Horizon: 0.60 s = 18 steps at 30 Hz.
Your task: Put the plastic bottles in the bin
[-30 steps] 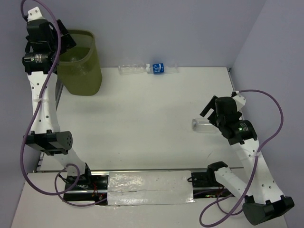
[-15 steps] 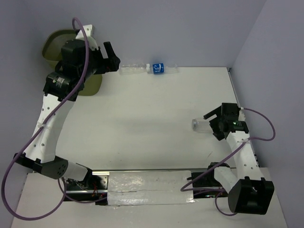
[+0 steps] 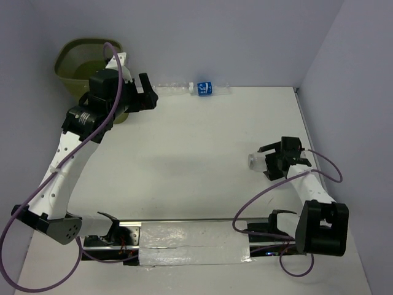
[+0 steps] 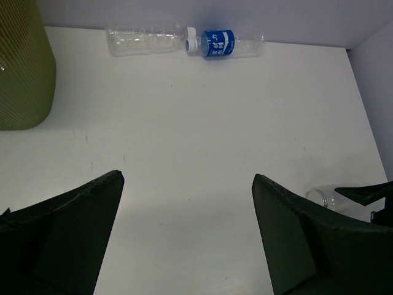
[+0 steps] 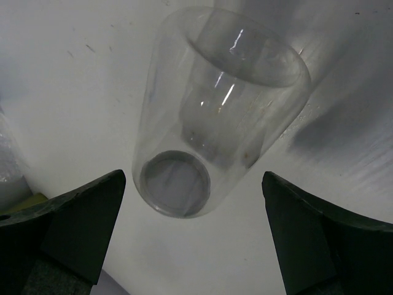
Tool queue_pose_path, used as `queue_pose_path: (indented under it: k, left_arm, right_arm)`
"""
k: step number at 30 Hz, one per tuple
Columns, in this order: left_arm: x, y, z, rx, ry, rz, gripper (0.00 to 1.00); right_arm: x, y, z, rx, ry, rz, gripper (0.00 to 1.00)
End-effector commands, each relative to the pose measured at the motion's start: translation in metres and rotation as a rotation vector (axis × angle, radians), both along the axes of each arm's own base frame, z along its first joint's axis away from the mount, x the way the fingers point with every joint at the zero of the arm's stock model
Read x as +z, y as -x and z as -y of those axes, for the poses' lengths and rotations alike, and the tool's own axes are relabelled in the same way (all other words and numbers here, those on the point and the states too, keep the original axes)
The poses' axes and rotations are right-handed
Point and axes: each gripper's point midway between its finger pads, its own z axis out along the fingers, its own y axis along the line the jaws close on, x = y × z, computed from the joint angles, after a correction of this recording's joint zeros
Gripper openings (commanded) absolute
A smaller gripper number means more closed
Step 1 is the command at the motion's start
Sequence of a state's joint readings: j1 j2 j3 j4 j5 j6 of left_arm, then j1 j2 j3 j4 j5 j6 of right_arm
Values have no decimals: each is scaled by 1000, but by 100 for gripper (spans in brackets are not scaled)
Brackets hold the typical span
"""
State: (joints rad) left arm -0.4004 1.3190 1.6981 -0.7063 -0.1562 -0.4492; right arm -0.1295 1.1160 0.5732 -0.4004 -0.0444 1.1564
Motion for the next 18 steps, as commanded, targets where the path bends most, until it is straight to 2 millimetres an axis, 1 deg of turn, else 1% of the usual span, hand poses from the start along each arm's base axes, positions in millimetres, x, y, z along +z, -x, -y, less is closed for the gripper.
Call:
queue_pose_path:
  k: [1,3,4,8,9,11,12,13,15,16,17,18]
  left_arm:
    - [32,2,-3,8,32,101,99]
    - [29,2,-2,5,33,91,99]
    - [27,1,-1,4,32,85,99]
    - [20,1,0,2,33,66,99]
    - [19,0,1,0,33,61,99]
    - [18,0,2,-3,34,56,99]
    - [19,-1,2,-3,34,57,99]
    - [19,-1,3,-6,32,53,99]
    - [21,-4,4,-6,32,50,100]
    - [20,-4,3,-3,30,39,99]
    - [23,-8,5,0,37,37,99]
    - [23,-9,7,-1,40,30,99]
  right_arm:
    - [-2,-19,4,-62,-29,57,100]
    - [-7,-23,9,-79,-9,56,100]
    - [-13,-23,11,-85,-2,39,100]
    - [-25,-25,12,-83,-1,14,99]
    - [-28,-25,12,-83,-2,8,96]
    - [-27,-25,12,-63,12,13,89]
    - [-26,-25,17,-70,37,10,84]
    - [-19,-28,17,-41,63,33,77]
    - [-9,-30,18,-4,89,55,72]
    - [1,-34,17,48,122,80,65]
    - [12,-38,18,77,147,108,63]
    - [23,-40,9,135,134,138,61]
